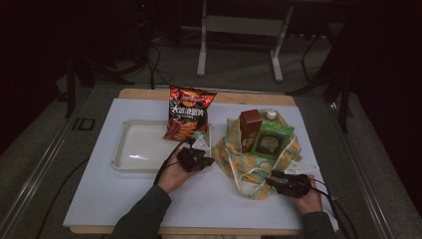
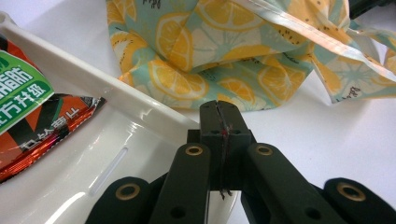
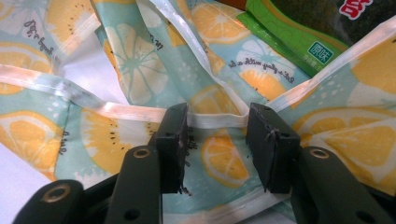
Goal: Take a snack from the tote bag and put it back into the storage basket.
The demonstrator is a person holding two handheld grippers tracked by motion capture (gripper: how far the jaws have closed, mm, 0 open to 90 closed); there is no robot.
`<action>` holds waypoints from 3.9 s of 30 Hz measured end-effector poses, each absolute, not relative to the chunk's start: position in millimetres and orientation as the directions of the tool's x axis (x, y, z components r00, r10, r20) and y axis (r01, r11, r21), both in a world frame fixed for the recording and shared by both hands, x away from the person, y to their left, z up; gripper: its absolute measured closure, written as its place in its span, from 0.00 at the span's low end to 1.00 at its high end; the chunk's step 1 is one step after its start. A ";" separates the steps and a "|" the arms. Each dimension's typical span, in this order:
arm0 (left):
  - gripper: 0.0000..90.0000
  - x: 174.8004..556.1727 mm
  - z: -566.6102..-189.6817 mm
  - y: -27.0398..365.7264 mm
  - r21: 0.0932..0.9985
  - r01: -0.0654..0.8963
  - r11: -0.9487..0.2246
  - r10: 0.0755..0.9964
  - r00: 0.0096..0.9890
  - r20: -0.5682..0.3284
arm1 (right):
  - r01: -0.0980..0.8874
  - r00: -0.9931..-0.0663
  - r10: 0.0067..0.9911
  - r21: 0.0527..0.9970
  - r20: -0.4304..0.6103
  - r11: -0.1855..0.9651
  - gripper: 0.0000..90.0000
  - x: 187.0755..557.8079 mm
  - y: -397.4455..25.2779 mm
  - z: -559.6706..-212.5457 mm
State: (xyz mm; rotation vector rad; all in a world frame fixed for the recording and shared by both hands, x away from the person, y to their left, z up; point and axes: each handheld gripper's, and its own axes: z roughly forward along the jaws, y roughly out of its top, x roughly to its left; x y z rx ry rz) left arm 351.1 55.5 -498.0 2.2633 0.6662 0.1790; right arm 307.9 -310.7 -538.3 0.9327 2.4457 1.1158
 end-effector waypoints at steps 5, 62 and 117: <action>0.99 348.3 -497.8 57.5 0.705 0.407 -0.581 0.512 0.856 -0.072 | 0.436 -0.746 0.666 0.755 0.000 0.489 0.65 307.8 -310.6 -538.3; 0.75 370.4 -437.7 4.2 0.841 0.293 -0.455 0.438 0.896 -0.075 | 0.435 -0.748 0.663 0.757 0.002 0.488 0.65 308.5 -311.0 -538.4; 0.40 426.8 -415.3 -32.9 0.905 0.223 -0.363 0.472 0.881 -0.028 | 0.440 -0.750 0.662 0.755 0.011 0.486 0.64 308.8 -311.4 -538.3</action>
